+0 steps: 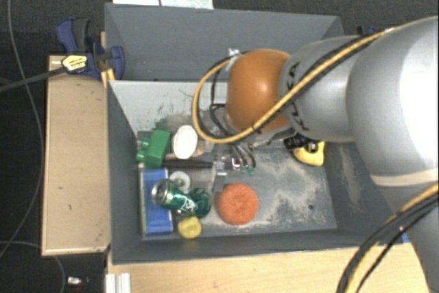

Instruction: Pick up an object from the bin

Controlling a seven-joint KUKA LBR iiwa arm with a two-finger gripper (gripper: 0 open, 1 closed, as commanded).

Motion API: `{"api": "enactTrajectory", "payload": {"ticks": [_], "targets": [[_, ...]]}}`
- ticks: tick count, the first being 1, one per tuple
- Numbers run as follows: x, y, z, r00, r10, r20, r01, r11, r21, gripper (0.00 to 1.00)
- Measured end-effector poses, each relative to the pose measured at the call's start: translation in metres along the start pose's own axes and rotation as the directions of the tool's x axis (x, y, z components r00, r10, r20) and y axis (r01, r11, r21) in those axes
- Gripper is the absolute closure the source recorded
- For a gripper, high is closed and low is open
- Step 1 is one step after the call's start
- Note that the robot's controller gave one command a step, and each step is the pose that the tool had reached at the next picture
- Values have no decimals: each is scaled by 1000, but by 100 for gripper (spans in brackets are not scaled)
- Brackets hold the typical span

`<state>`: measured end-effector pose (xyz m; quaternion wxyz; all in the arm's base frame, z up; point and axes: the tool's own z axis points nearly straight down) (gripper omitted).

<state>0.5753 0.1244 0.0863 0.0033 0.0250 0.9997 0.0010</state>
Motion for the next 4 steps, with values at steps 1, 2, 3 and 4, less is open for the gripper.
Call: {"api": "enactTrajectory", "payload": {"ticks": [1,2,3,4], "targets": [[4,58,14,912,-409,10,409,912,-1,100],[4,58,14,913,-408,10,408,913,-1,100],[-4,60,13,779,-627,13,627,779,3,100],[8,73,0,653,-758,12,758,653,4,100]]}}
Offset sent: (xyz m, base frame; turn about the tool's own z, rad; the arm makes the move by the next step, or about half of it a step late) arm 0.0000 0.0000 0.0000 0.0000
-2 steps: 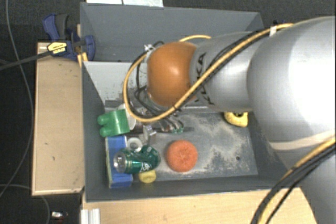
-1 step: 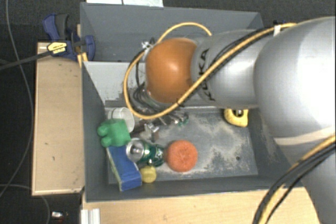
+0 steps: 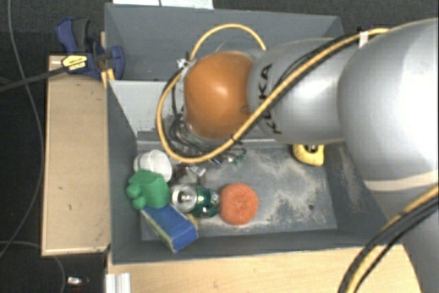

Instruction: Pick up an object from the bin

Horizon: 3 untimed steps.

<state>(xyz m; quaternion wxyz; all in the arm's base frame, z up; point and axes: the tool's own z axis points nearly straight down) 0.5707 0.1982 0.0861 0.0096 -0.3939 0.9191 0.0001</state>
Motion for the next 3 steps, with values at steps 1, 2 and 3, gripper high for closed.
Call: {"api": "enactTrajectory", "payload": {"ticks": [1,2,3], "targets": [[2,-6,8,990,-143,3,143,990,1,100],[62,-20,-33,926,-379,1,379,926,-2,100],[47,-22,-100,950,-313,4,313,950,-5,100]]}}
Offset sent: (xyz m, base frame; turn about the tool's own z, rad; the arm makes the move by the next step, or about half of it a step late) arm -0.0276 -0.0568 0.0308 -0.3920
